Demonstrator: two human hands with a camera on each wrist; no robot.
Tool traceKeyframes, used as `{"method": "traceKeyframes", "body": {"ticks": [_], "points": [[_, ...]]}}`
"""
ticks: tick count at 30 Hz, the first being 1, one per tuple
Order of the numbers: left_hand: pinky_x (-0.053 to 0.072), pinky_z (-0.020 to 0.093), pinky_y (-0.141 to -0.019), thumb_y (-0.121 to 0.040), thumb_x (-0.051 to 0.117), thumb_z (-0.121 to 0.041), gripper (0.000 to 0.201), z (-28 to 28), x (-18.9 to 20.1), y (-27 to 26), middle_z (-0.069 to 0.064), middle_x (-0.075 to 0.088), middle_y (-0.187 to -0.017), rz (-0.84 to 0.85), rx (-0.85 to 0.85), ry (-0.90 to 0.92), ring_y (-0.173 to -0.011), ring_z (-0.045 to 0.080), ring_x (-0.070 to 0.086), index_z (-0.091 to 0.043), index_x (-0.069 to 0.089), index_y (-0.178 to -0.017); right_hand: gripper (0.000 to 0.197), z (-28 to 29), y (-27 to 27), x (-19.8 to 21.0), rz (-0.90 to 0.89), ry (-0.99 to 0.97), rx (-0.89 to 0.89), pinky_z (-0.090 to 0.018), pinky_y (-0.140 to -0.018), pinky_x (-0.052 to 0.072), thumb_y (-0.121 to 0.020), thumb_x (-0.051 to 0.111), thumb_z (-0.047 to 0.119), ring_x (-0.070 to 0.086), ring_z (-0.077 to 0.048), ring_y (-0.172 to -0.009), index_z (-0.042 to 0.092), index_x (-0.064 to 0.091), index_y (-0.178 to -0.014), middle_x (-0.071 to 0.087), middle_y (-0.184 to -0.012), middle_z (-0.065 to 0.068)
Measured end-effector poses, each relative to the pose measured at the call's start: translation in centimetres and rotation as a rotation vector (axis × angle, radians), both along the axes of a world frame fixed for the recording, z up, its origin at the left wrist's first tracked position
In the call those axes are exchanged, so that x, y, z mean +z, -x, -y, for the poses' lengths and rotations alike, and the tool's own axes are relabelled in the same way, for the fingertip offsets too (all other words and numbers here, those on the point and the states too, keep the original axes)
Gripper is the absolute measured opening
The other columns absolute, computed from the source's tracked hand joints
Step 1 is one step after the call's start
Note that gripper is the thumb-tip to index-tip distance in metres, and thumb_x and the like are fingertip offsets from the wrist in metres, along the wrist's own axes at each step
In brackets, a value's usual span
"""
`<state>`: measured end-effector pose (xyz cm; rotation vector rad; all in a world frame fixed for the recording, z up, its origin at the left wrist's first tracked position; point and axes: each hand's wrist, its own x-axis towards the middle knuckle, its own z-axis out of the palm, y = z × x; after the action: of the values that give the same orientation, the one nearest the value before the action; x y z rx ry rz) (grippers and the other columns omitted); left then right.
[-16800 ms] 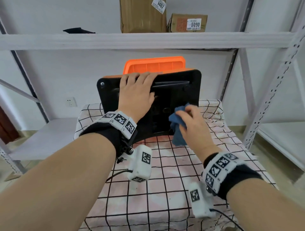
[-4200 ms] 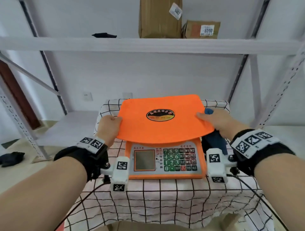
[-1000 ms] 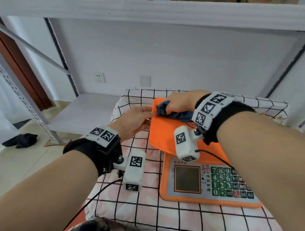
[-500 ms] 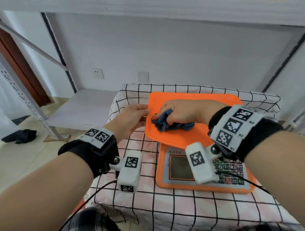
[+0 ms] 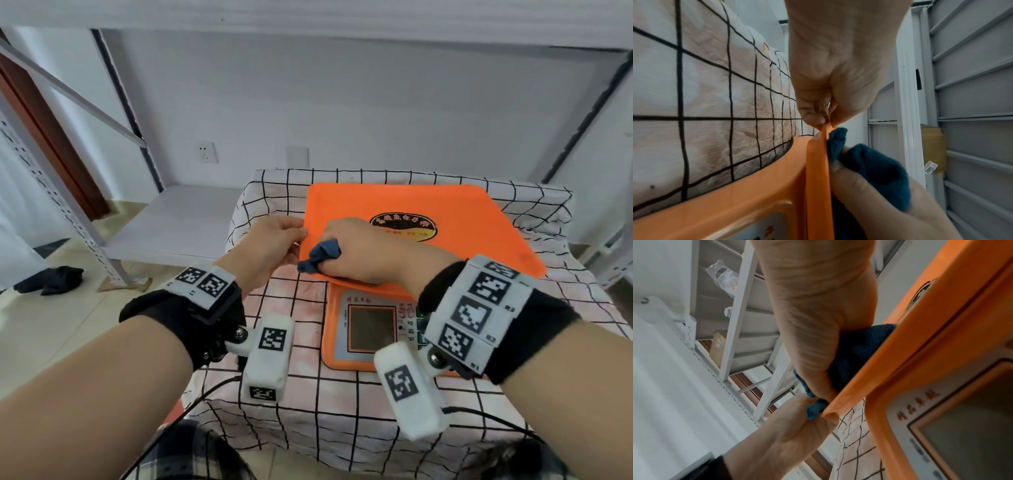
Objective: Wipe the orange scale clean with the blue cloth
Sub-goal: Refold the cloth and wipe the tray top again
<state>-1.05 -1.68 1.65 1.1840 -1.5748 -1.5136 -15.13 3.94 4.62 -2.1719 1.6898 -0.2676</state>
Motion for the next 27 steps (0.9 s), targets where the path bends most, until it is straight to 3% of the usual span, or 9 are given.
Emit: {"method": "traceKeyframes", "body": {"ticks": [2, 4, 6, 8, 10, 14, 20, 24, 27], "points": [[0.044, 0.024, -0.056, -0.096, 0.043, 0.001, 0.025, -0.1, 0.1, 0.0, 0.01, 0.06, -0.076, 0.011, -0.006, 0.012, -0.053, 0.012, 0.05, -0.01, 0.063, -0.086, 0.015, -0.3, 0.4, 0.5, 0.028, -0.039, 0.019, -0.04, -0.071, 0.05, -0.084, 0.06, 0.018, 0.057, -0.029, -0.077, 0.004, 0.064, -0.082, 0.063, -0.09, -0.017], [0.045, 0.027, -0.059, -0.096, 0.044, 0.0, 0.023, -0.1, -0.1, 0.0, 0.013, 0.061, -0.081, 0.014, -0.009, 0.014, -0.057, 0.015, 0.05, -0.009, 0.064, -0.089, 0.018, -0.2, 1.4, 1.2, 0.075, -0.157, 0.028, -0.042, -0.064, 0.055, -0.08, 0.061, 0.018, 0.059, -0.035, -0.07, 0.005, 0.066, -0.091, 0.064, -0.091, -0.023], [0.049, 0.028, -0.062, -0.097, 0.045, -0.003, 0.018, 0.1, -0.1, 0.0, 0.012, 0.063, -0.086, 0.006, 0.001, -0.004, -0.059, 0.016, 0.054, -0.006, 0.063, -0.098, 0.02, 0.4, 2.2, 1.7, 0.073, -0.233, 0.023, -0.055, -0.069, 0.056, -0.068, 0.063, 0.03, 0.064, -0.042, -0.078, 0.021, 0.069, -0.085, 0.067, -0.094, -0.02], [0.052, 0.024, -0.058, -0.097, 0.048, -0.006, 0.016, 0.3, -0.1, -0.1, 0.009, 0.064, -0.086, -0.021, 0.01, -0.049, -0.056, 0.012, 0.059, -0.003, 0.061, -0.106, 0.015, 0.7, 2.0, 1.6, 0.021, -0.221, -0.003, -0.037, -0.07, 0.058, -0.067, 0.066, 0.035, 0.064, -0.032, -0.074, 0.021, 0.064, -0.071, 0.068, -0.084, -0.013], [0.052, 0.018, -0.051, -0.096, 0.05, -0.007, 0.012, 0.5, -0.1, -0.3, 0.006, 0.064, -0.082, -0.054, 0.012, -0.099, -0.051, 0.007, 0.061, -0.004, 0.061, -0.101, 0.023, 0.9, 0.6, 0.9, -0.046, -0.048, -0.055, -0.018, -0.057, 0.044, -0.081, 0.064, 0.027, 0.055, -0.018, -0.063, 0.02, 0.054, -0.06, 0.058, -0.065, -0.001], [0.053, 0.018, -0.054, -0.095, 0.053, -0.008, 0.011, 0.5, -0.3, -0.4, 0.009, 0.063, -0.085, -0.065, 0.042, -0.129, -0.064, 0.014, 0.061, -0.004, 0.062, -0.1, 0.015, 1.5, -1.5, -1.0, 0.068, 0.219, -0.268, -0.029, -0.062, 0.039, -0.082, 0.06, 0.019, 0.052, -0.02, -0.072, 0.021, 0.054, -0.068, 0.05, -0.066, 0.005], [0.051, 0.017, -0.049, -0.093, 0.053, -0.003, 0.007, 0.5, -0.5, -0.2, 0.01, 0.058, -0.08, -0.058, 0.075, -0.095, -0.064, 0.016, 0.054, -0.002, 0.059, -0.091, 0.033, 0.1, -0.9, -0.3, 0.15, 0.021, -0.143, -0.032, -0.06, 0.036, -0.083, 0.061, 0.017, 0.044, -0.014, -0.059, 0.023, 0.05, -0.052, 0.047, -0.057, 0.006], [0.049, 0.017, -0.047, -0.094, 0.052, -0.005, 0.013, 0.1, -0.7, 0.1, 0.009, 0.058, -0.074, -0.033, 0.114, -0.028, -0.058, 0.014, 0.054, -0.005, 0.059, -0.083, 0.045, -0.7, -1.1, 0.4, 0.023, -0.031, -0.092, -0.033, -0.062, 0.026, -0.086, 0.053, 0.016, 0.033, -0.011, -0.053, 0.018, 0.046, -0.041, 0.038, -0.054, 0.006], [0.048, 0.018, -0.046, -0.095, 0.049, -0.006, 0.016, -0.2, -0.8, 0.4, 0.011, 0.06, -0.074, 0.022, 0.138, 0.024, -0.051, 0.012, 0.057, -0.004, 0.059, -0.083, 0.043, -1.6, -0.8, 1.6, -0.062, -0.08, -0.043, -0.027, -0.053, 0.024, -0.087, 0.049, 0.009, 0.031, -0.012, -0.05, 0.014, 0.044, -0.044, 0.036, -0.053, 0.004]]}}
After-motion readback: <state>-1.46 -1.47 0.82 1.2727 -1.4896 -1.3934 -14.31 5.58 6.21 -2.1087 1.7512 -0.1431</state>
